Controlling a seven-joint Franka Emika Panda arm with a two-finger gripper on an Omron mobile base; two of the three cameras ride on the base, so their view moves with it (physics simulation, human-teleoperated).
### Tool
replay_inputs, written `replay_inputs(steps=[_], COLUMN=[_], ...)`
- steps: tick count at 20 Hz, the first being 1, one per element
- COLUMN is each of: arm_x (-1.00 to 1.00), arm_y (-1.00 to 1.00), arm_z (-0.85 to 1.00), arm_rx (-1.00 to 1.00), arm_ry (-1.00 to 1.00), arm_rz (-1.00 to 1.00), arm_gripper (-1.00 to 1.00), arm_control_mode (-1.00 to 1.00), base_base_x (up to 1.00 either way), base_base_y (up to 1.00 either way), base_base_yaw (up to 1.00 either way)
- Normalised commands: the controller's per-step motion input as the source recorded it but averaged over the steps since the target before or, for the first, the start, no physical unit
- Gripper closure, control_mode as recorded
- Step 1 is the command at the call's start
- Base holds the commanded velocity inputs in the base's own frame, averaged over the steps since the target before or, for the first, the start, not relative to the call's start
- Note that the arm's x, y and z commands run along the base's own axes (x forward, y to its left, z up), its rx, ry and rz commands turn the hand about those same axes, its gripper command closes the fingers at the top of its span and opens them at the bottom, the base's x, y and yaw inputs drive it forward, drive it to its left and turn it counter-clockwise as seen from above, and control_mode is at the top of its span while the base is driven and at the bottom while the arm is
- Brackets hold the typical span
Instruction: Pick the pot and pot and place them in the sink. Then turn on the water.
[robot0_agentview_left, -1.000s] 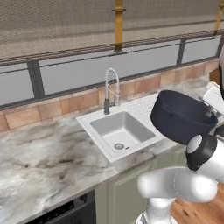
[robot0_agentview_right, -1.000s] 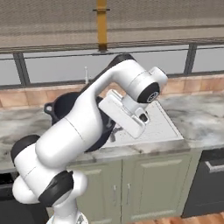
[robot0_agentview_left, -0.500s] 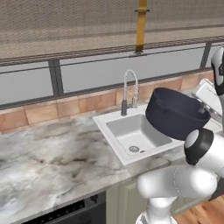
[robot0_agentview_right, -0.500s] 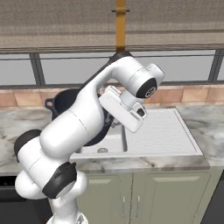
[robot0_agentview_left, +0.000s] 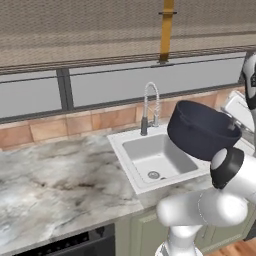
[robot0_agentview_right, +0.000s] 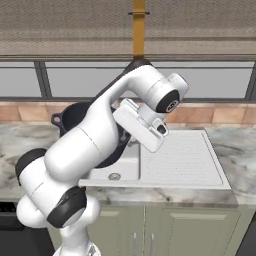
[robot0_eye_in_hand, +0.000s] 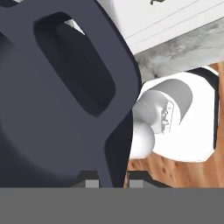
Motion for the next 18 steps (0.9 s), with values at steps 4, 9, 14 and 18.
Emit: replay_inputs(steps=[4, 9, 14, 18], arm_x=[0.00, 0.10, 0.68, 0.39], arm_y=[0.00, -0.03, -0.28, -0.32], arm_z=[0.00, 0.00, -0.35, -0.27], arm_rx=[0.00, 0.00, 0.03, 0.09], arm_ry=[0.00, 0.00, 0.12, 0.02], arm_rz=[0.00, 0.07, 0.30, 0.31], arm_gripper=[1.00, 1.00, 1.00, 1.00], arm_control_mode=[-1.00, -1.00, -1.00, -1.00], base_base_x=[0.00, 0.00, 0.00, 0.00], base_base_y=[0.00, 0.00, 0.00, 0.00], base_base_yaw=[0.11, 0.00, 0.00, 0.00])
